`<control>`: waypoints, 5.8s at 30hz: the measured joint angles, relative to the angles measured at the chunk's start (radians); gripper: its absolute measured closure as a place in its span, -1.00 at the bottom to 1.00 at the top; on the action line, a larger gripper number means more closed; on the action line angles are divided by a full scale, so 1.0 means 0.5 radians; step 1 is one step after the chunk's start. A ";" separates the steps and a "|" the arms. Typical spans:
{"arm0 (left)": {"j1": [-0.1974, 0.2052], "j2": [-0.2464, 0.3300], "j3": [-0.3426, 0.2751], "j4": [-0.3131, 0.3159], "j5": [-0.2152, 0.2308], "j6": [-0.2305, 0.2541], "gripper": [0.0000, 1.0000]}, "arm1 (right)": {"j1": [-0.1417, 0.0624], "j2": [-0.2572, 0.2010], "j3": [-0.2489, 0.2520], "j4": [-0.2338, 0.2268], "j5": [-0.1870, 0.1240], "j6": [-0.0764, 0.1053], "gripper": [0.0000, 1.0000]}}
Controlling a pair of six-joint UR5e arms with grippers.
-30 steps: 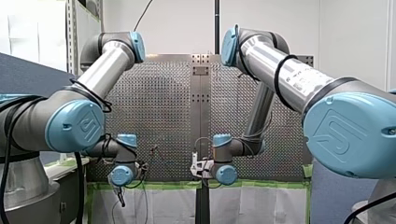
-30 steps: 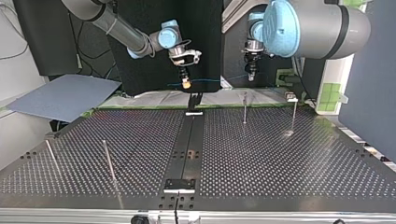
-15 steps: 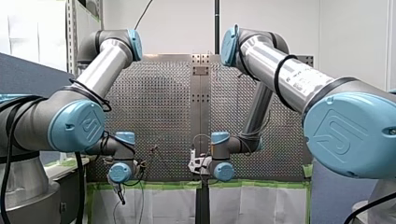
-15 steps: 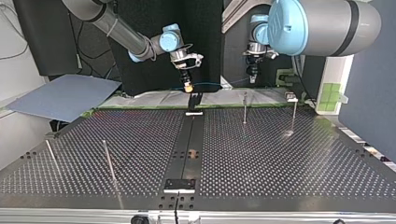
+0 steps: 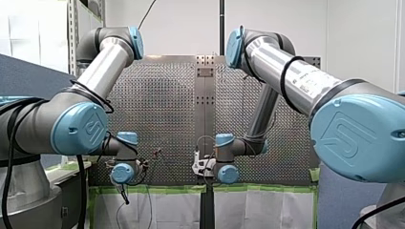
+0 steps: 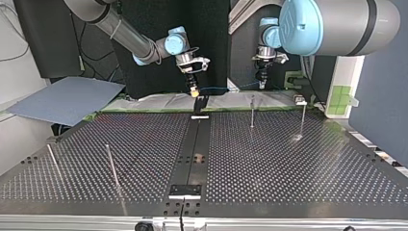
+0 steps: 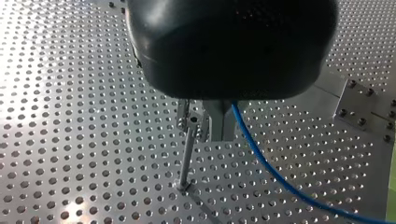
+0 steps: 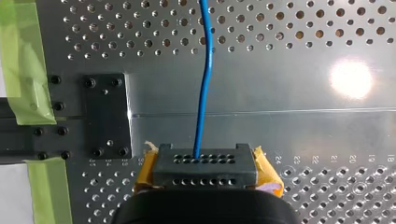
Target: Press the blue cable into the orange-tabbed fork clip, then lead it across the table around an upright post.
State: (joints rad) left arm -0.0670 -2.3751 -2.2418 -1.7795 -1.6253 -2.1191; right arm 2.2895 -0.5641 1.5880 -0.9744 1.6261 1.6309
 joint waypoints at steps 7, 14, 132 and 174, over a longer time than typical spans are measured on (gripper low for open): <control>0.018 0.005 0.005 0.000 0.028 -0.034 1.00 | 0.000 0.003 -0.029 0.007 -0.006 0.000 1.00; 0.028 0.106 0.000 -0.011 0.046 -0.027 1.00 | 0.003 0.007 -0.062 0.024 -0.010 0.000 1.00; 0.129 0.068 0.537 -0.519 0.198 -0.176 1.00 | -0.214 0.165 -0.439 0.242 0.047 0.012 1.00; 0.295 0.073 0.321 -0.410 0.324 0.204 -1.00 | -0.219 0.166 -0.441 0.309 0.041 -0.001 1.00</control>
State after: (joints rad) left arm 0.0805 -2.3386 -2.0814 -1.9843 -1.4633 -2.0169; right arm 2.1802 -0.4811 1.3677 -0.8199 1.6467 1.6306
